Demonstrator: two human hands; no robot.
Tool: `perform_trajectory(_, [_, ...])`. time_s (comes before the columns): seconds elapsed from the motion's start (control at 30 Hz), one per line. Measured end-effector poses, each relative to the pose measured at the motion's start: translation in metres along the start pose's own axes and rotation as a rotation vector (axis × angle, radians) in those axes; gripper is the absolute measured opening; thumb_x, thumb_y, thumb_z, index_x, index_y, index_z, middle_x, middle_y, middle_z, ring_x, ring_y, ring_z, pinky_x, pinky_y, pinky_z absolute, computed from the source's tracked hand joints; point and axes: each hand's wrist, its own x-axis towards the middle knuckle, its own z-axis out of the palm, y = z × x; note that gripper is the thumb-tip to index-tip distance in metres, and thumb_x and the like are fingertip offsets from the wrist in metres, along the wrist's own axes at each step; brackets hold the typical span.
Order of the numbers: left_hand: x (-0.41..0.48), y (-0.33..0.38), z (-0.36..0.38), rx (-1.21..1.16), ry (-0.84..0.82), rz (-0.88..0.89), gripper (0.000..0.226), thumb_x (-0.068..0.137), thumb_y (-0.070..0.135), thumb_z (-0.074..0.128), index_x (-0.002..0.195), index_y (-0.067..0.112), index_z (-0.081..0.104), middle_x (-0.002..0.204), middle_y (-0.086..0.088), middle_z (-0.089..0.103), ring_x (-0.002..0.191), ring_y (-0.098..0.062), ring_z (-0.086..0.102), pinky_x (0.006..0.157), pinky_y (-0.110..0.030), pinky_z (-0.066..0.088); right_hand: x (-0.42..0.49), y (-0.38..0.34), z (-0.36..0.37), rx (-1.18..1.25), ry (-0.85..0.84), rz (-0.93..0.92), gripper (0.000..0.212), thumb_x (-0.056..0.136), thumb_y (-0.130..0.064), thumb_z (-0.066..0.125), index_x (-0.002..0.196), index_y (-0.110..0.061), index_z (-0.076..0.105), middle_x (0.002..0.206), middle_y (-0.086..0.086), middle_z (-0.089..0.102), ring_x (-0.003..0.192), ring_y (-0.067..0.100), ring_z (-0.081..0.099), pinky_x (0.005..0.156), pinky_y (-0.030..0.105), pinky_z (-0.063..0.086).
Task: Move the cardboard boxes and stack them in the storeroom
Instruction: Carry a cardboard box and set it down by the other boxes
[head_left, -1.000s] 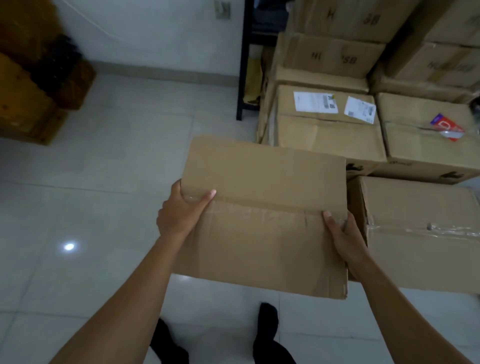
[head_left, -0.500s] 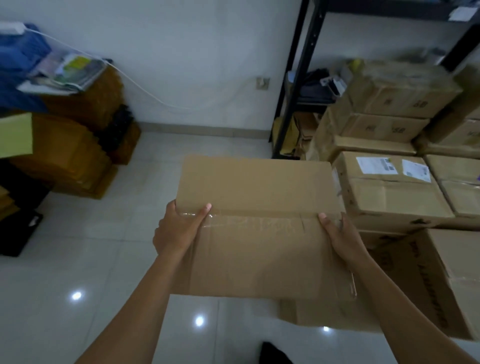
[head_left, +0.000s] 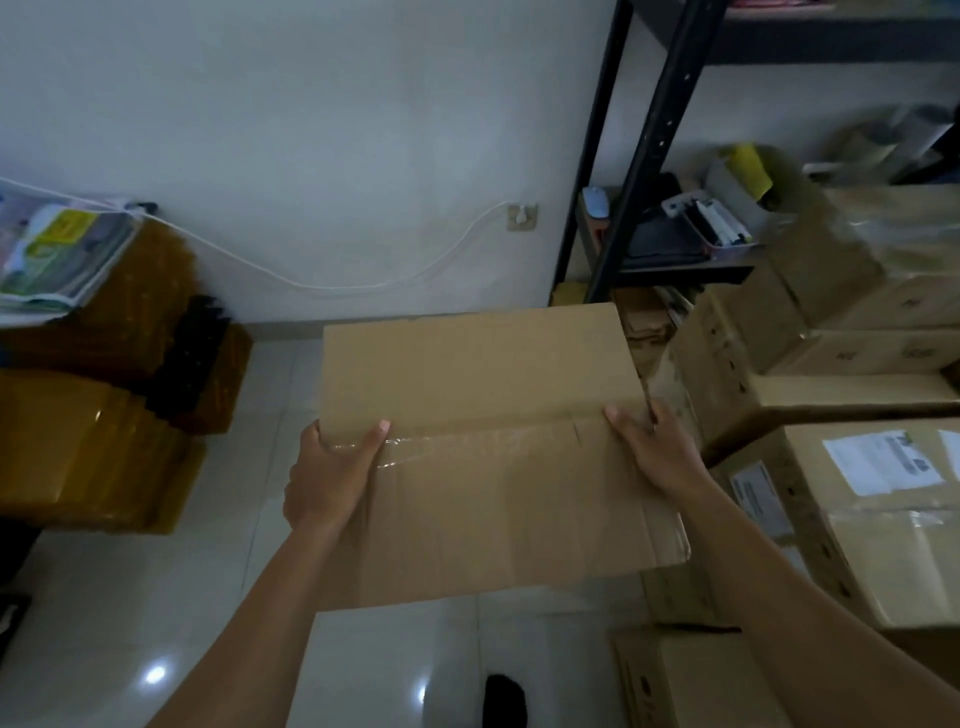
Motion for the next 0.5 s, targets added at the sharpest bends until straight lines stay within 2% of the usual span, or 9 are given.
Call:
perform_trajectory(0.07, [0.037,0.016,0.008,-0.025,-0.012,-0.012,0.079,0.072,0.07,0.067,0.133,0.023,0.046,0.127,-0.005,0.06,0.118,-0.033,0.054,0.097,-0.044,0.04,0.04,-0.021,0.011,-0.008,-0.008,0.028,0.055,0.091,-0.046,0.057,0.137,-0.019,0.045,0.128,0.001,0.056,0.118,0.024,0.054,0.093,0.034,0.044])
perform_trajectory(0.2, [0.127,0.047,0.029,-0.109,-0.042,-0.022,0.077,0.073,0.064,0.07,0.133,0.021,0.047,0.127,-0.005,0.061,0.118,-0.032,0.055,0.098,-0.043,0.04,0.126,-0.06,0.039,-0.011,-0.01,0.057,0.06,0.09,-0.047,0.057,0.139,-0.017,0.041,0.131,0.003,0.056,0.118,0.027,0.055,0.096,0.044,0.047])
perform_trajectory(0.33, [0.216,0.069,0.062,-0.103,-0.115,-0.02,0.083,0.065,0.067,0.067,0.131,0.02,0.048,0.125,-0.004,0.061,0.115,-0.03,0.057,0.098,-0.042,0.043,0.207,-0.079,0.071,-0.021,0.001,0.094,0.064,0.093,-0.045,0.054,0.146,-0.015,0.034,0.143,0.006,0.047,0.128,0.029,0.046,0.104,0.047,0.041])
perform_trajectory(0.43, [0.274,0.085,0.094,-0.099,-0.149,-0.014,0.085,0.063,0.067,0.066,0.131,0.019,0.049,0.123,-0.003,0.062,0.114,-0.029,0.058,0.098,-0.043,0.045,0.264,-0.084,0.091,-0.038,0.029,0.126,0.065,0.095,-0.043,0.051,0.149,-0.015,0.028,0.149,0.006,0.038,0.135,0.028,0.039,0.109,0.043,0.035])
perform_trajectory(0.5, [0.308,0.092,0.119,-0.084,-0.166,-0.01,0.082,0.069,0.063,0.071,0.133,0.018,0.048,0.125,-0.005,0.062,0.114,-0.029,0.058,0.096,-0.04,0.045,0.304,-0.076,0.101,-0.034,0.02,0.148,0.066,0.096,-0.041,0.05,0.151,-0.016,0.024,0.152,0.007,0.035,0.137,0.027,0.036,0.11,0.039,0.033])
